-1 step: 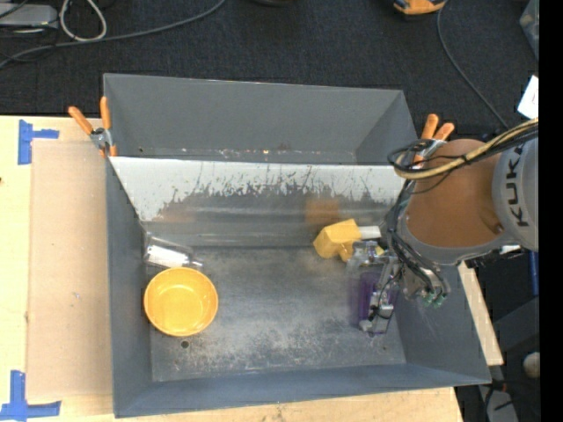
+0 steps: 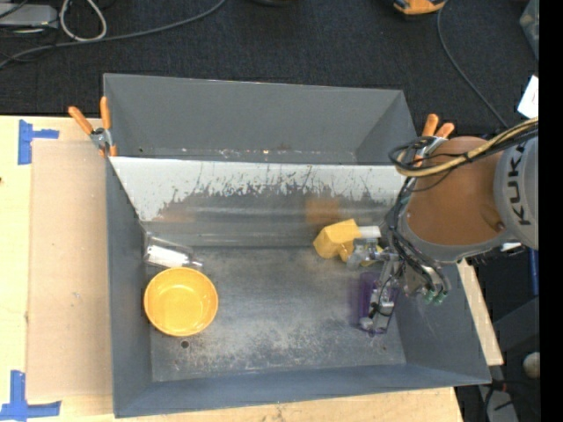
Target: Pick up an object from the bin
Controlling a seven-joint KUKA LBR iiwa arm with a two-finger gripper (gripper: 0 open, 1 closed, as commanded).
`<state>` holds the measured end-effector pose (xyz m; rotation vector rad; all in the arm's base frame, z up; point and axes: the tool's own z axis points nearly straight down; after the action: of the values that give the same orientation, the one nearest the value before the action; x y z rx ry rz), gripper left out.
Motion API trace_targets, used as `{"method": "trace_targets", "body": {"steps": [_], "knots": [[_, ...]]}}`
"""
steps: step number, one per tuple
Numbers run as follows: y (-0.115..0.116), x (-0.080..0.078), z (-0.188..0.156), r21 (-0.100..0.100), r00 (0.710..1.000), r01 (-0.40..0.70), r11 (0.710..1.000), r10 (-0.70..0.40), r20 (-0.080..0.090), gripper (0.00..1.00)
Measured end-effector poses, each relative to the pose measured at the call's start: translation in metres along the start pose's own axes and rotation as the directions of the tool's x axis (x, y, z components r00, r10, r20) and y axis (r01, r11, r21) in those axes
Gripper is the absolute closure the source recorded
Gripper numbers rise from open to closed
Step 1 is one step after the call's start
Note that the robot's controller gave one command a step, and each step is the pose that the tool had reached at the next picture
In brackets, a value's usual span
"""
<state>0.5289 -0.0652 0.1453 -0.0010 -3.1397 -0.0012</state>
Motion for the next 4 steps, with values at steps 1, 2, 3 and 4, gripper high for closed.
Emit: {"method": "trace_targets", "body": {"steps": [1,2,3,4], "knots": [[-0.031,-0.031,0.054,0.001,0.930,0.367,0.930,-0.367,0.005,0.00],[-0.059,-0.027,0.075,-0.006,0.878,0.479,0.878,-0.479,0.006,0.00],[-0.059,-0.028,0.075,-0.008,0.768,0.641,0.768,-0.641,0.007,0.00],[-0.059,-0.028,0.075,-0.007,0.864,0.503,0.864,-0.503,0.006,0.00]]}}
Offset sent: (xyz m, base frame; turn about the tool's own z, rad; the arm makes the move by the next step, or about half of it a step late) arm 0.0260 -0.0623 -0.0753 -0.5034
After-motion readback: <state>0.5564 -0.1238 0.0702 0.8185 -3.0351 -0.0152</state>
